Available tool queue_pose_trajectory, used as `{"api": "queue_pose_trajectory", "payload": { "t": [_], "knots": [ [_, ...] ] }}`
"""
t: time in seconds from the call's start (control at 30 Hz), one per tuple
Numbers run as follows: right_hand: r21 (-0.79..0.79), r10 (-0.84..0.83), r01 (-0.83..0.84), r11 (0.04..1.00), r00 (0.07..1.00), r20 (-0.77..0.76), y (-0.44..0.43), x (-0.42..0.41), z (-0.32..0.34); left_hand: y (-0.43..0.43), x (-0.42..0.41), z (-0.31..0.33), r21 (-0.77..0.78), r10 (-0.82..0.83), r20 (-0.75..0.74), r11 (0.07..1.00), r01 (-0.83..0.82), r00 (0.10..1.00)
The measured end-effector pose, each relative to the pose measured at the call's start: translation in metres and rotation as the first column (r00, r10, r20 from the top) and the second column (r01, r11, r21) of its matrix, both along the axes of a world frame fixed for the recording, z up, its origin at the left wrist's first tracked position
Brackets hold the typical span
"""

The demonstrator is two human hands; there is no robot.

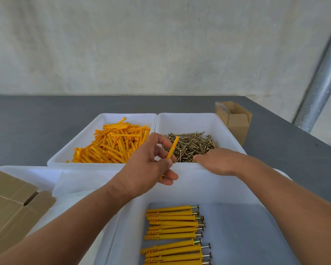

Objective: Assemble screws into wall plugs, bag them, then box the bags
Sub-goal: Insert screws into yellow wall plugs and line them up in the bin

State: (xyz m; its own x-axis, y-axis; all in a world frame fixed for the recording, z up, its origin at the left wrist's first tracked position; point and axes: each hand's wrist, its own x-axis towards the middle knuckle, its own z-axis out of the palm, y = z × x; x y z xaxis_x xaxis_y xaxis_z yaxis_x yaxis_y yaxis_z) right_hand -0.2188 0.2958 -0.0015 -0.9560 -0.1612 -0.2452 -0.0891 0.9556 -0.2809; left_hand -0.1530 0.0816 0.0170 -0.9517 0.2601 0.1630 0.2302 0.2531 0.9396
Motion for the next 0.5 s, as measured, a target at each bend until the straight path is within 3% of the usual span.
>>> {"api": "queue_pose_trajectory", "payload": {
  "t": [0.5],
  "knots": [
    [-0.007, -0.020, 0.020, 1.000, 1.000, 0.002, -0.0032, 0.0054, 0.0067, 0.0009, -0.0012, -0.0013, -0.086, 0.003, -0.011, 0.996, -0.004, 1.000]
  ]
}}
